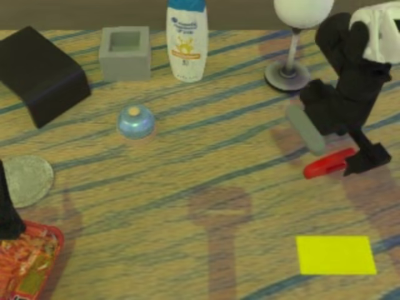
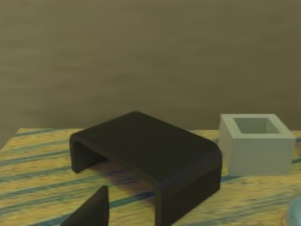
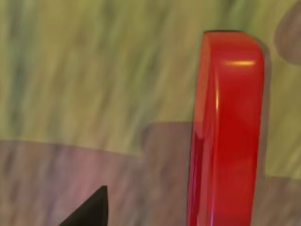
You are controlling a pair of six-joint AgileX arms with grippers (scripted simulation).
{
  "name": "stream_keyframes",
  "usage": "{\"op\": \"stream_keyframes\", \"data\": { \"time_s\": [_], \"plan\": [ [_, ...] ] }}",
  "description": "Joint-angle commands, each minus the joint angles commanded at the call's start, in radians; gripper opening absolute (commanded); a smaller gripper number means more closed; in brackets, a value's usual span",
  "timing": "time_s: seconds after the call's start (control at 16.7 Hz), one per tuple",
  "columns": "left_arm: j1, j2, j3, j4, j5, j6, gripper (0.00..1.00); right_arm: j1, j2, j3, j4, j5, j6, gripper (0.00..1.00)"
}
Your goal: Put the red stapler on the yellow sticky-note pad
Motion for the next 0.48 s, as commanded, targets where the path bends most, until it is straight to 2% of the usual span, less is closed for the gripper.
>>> {"op": "stream_keyframes", "data": {
  "time_s": [0.18, 0.42, 0.48],
  "plan": [
    [0.0, 0.0, 0.0, 0.0, 0.0, 0.0, 1.0, 0.001, 0.029, -0.059, 0.077, 0.0, 0.0, 1.0],
    [0.0, 0.0, 0.0, 0.0, 0.0, 0.0, 1.0, 0.001, 0.031, -0.062, 0.081, 0.0, 0.0, 1.0],
    [0.0, 0.0, 0.0, 0.0, 0.0, 0.0, 1.0, 0.001, 0.031, -0.062, 0.081, 0.0, 0.0, 0.92]
  ]
}}
